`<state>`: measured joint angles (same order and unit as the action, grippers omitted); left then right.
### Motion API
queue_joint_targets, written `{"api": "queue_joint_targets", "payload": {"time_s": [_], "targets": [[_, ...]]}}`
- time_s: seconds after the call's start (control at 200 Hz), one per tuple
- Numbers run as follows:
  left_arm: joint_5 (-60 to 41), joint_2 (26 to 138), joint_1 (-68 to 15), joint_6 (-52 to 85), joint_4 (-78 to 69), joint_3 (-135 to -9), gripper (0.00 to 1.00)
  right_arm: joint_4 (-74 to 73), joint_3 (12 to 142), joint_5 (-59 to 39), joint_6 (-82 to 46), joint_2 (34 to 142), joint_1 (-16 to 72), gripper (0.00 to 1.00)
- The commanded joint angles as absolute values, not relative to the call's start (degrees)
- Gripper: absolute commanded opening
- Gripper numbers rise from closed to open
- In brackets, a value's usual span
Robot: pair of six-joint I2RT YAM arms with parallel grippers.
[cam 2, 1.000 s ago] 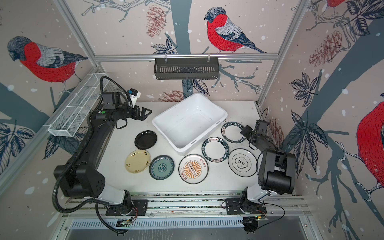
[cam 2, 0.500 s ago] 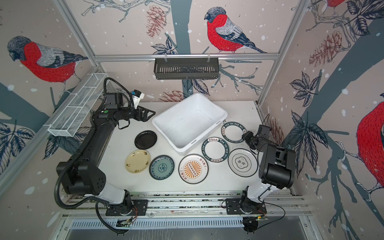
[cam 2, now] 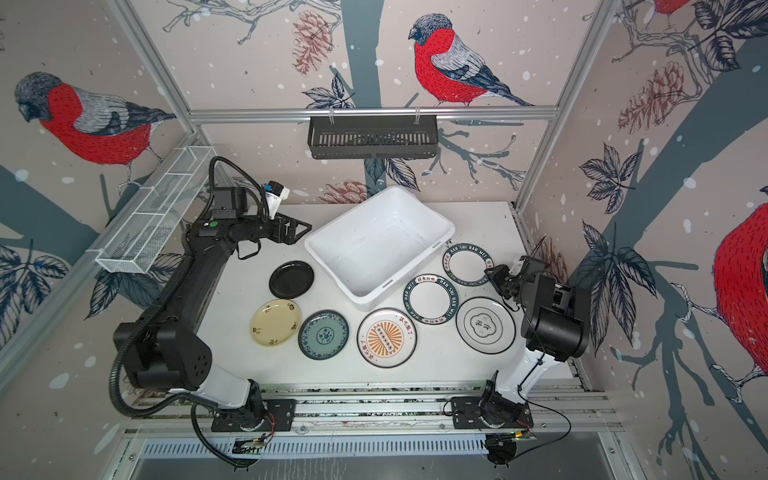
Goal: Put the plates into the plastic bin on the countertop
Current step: 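Pinch the green-rimmed plate edge with the right gripper and tilt it up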
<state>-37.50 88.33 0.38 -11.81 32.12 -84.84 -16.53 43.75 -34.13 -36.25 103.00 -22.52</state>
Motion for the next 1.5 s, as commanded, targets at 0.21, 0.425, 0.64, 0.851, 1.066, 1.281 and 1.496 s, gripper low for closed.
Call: {"api": "queue_joint_targets", "payload": {"time_s": [0.21,0.425,0.64,0.851,1.066,1.281,1.496], "targets": [[-39.5,87.6,0.1,-11.6,30.5,-84.5,0.97,-16.7,44.7,-35.2,-38.3,107.7,-23.3,0.33],[-39.7,87.5,-0.2,-11.2,30.0,-84.1,0.97,-16.5,45.4,-35.5,-38.1,109.2,-23.7,0.24],[-39.7,87.1,-0.2,-11.1,29.8,-83.9,0.97,-16.9,45.1,-36.4,-37.9,109.0,-24.5,0.13],[-39.9,86.2,-0.6,-10.6,29.8,-84.2,0.97,-18.4,44.0,-37.9,-38.3,107.2,-25.5,0.04],[-40.0,85.6,-0.8,-10.2,29.7,-84.6,0.97,-18.6,43.2,-38.5,-38.9,102.8,-25.8,0.02],[-40.9,85.9,-0.9,-9.1,28.9,-85.0,0.97,-15.0,43.0,-34.7,-38.1,95.0,-25.8,0.01],[-42.2,86.4,-0.9,-7.6,28.2,-85.3,0.97,-9.3,44.3,-30.2,-37.1,87.7,-25.9,0.01]]}}
